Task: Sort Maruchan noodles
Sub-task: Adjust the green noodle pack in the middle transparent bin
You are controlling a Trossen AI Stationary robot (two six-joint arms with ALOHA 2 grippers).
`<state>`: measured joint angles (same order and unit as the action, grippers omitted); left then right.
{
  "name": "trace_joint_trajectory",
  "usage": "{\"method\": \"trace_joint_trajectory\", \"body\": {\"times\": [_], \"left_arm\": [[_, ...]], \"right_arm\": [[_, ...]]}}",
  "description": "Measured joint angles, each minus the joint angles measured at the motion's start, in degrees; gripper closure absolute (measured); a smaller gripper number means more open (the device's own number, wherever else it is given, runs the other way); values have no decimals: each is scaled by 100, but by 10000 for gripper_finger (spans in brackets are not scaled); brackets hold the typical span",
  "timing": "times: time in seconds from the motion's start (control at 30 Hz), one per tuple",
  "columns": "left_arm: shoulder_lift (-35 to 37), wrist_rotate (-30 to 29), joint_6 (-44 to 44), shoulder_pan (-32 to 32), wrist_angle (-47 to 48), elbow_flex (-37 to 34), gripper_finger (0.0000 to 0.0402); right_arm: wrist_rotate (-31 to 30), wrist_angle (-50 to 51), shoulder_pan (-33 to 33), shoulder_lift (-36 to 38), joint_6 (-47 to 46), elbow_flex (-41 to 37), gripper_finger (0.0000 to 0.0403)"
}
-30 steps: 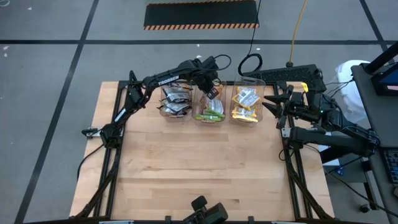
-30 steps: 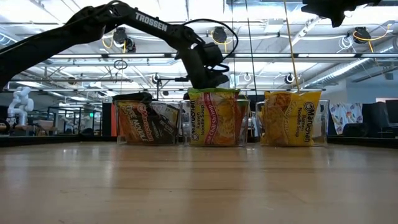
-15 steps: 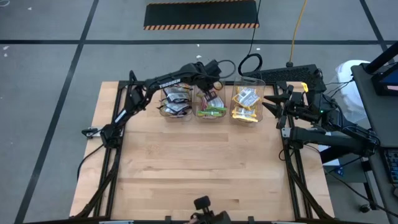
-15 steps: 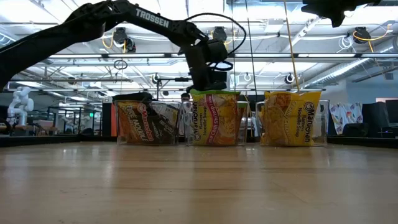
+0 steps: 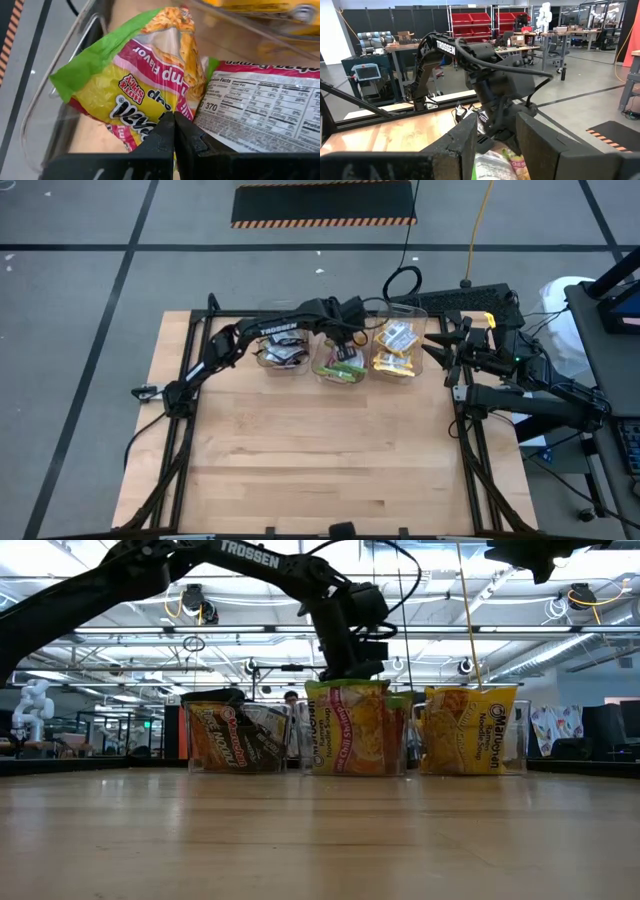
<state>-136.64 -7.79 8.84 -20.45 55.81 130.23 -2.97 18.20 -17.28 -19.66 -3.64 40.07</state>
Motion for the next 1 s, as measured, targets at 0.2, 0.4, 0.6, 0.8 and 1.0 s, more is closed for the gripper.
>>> {"method": "trace_joint_trajectory", "body": {"times": [0.2, 0.4, 0.6, 0.8, 1.0], "left_arm": [[0, -99, -65, 155, 2, 0, 401], [0, -131, -249, 177, 4, 0, 401], [0, -238, -290, 215, 46, 0, 401], [12, -358, -200, 343, 71, -333, 402], [22, -293, -164, 500, 81, -698, 402]], "right_arm": [[-1, 0, 1, -1, 46, 0, 271], [-1, 2, 0, 0, -2, 0, 271], [-1, 2, 0, 0, 18, 0, 271], [-1, 4, 0, 0, 22, 0, 271], [-1, 4, 0, 0, 42, 0, 271]]}}
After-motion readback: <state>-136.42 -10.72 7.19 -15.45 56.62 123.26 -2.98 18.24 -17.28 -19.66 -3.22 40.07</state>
